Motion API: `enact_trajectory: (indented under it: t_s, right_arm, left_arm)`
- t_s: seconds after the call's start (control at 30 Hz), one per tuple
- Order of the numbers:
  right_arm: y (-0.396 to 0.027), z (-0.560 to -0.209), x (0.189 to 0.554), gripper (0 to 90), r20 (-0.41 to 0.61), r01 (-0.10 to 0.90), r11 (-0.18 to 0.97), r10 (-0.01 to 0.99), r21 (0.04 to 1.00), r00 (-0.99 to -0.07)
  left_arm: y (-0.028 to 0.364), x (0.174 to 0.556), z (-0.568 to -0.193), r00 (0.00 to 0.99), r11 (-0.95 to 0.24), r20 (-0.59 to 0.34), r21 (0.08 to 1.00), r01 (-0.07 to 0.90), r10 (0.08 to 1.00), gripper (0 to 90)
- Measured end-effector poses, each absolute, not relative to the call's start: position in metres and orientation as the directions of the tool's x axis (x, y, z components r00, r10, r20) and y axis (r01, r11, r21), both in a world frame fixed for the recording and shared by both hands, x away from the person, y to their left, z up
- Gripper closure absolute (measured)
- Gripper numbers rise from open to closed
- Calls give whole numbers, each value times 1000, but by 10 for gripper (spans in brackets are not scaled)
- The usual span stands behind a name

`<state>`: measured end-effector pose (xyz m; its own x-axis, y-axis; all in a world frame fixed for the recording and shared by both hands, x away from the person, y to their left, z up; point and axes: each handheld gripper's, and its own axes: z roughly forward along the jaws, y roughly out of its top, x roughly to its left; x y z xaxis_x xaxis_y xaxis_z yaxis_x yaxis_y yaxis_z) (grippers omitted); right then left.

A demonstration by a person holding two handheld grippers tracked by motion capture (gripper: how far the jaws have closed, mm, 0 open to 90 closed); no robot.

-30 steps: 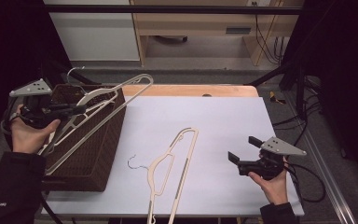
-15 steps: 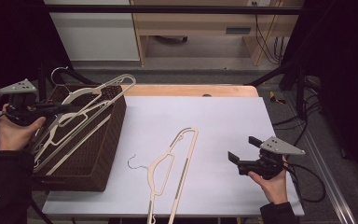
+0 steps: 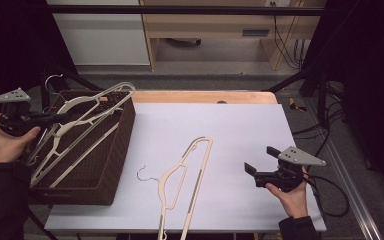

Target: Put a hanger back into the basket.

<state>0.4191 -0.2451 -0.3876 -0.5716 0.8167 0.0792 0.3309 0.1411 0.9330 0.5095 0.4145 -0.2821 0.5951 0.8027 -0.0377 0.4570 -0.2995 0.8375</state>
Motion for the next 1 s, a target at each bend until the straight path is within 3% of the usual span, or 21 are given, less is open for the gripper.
enact_trajectory:
  t_s: [0.53,0.7,1.0]
  right_arm:
    - [-245,-390,421,35,71,332,152,817,931,-572]
    - [-244,-390,421,35,72,335,153,817,930,-573]
    - [-243,-390,421,35,73,336,156,813,929,-578]
  left_arm:
    - [439,515,-310,525,-298,-31,795,529,850,859]
    - [430,516,-320,547,-300,-49,794,529,835,858]
    - [422,521,-350,501,-290,-66,747,598,863,844]
